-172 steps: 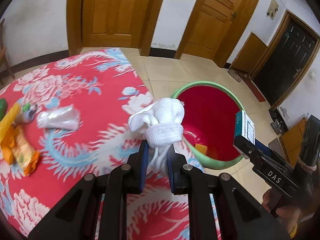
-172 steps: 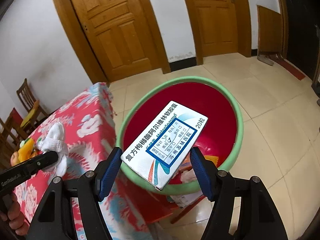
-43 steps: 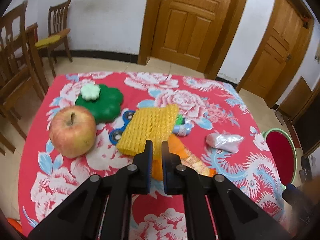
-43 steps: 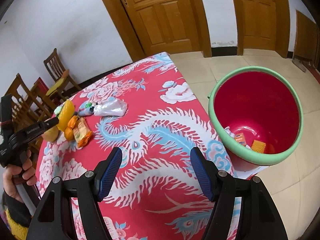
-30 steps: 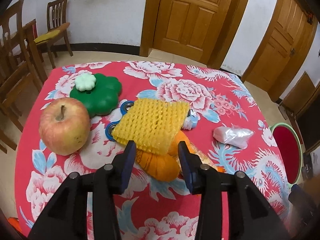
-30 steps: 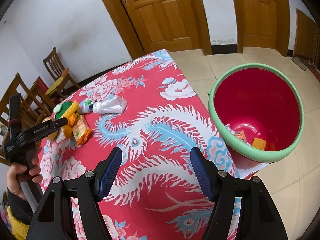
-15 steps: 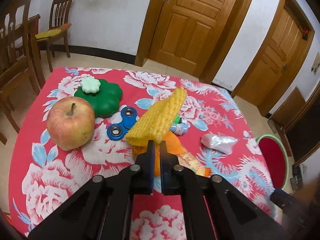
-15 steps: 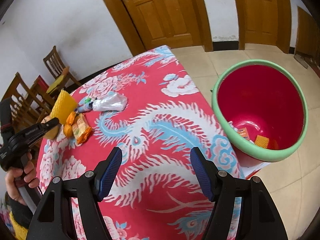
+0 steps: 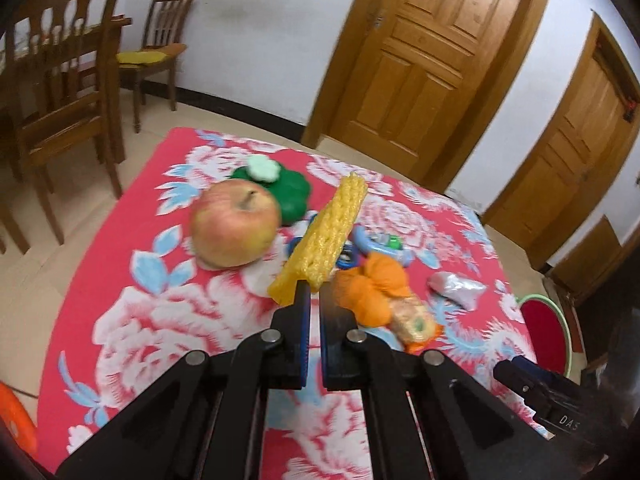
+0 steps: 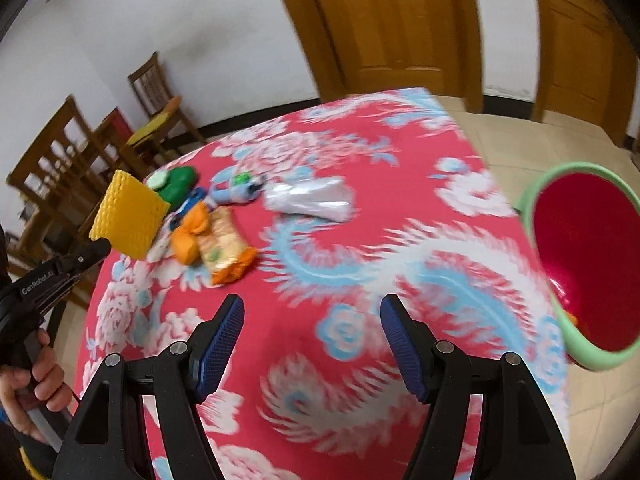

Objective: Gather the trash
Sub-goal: 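Grasp the biscuit packet with the right tool, then carry the foam net and biscuit packet over the bucket and open both tools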

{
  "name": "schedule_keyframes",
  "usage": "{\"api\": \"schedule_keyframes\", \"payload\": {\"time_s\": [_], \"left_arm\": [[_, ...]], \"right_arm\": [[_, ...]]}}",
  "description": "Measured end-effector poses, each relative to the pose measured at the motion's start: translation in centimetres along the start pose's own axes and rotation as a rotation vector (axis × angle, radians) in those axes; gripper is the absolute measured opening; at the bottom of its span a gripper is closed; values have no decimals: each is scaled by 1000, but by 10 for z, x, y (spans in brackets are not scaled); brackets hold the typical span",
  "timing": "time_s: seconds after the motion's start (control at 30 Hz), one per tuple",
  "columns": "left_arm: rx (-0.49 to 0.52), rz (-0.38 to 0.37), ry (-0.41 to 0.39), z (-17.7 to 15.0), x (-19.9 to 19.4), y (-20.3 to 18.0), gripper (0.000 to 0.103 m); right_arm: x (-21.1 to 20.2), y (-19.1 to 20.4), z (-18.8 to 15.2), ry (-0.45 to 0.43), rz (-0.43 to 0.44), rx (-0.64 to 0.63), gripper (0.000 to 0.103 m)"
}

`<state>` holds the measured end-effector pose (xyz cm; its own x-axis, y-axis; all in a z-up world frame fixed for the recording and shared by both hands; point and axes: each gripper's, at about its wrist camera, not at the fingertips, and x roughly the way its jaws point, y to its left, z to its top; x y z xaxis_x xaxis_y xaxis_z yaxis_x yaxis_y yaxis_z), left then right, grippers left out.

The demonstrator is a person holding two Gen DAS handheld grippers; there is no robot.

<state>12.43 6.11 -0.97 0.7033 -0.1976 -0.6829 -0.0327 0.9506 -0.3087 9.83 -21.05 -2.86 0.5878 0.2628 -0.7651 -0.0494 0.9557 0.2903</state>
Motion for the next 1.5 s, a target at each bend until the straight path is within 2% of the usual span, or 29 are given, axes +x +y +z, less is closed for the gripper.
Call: {"api": "schedule_keyframes", "payload": {"time_s": [0.33, 0.63, 0.8, 0.83, 0.97, 1.17, 1.5], "left_arm": [[-57, 5, 31, -14, 5, 25, 2], [-79, -10, 34, -16, 7, 35, 2], [-78, -15, 34, -16, 7, 36, 2], [-78, -16, 34, -16, 7, 36, 2], [-75, -21, 33, -17, 6, 34, 2], [-57, -32, 29, -21, 0, 27, 2], [-11, -69, 15, -24, -13, 5, 2]], "right_arm": [[52, 54, 18, 67, 3, -163, 72], [83, 73, 26, 91, -46, -234, 72], [91, 75, 26, 104, -39, -251, 70], [90, 77, 24, 90, -44, -264, 53], [82, 74, 19, 83, -17, -240, 45], [64, 69, 5, 64, 10, -206, 41], [22, 42, -12, 10, 24, -111, 41]]}}
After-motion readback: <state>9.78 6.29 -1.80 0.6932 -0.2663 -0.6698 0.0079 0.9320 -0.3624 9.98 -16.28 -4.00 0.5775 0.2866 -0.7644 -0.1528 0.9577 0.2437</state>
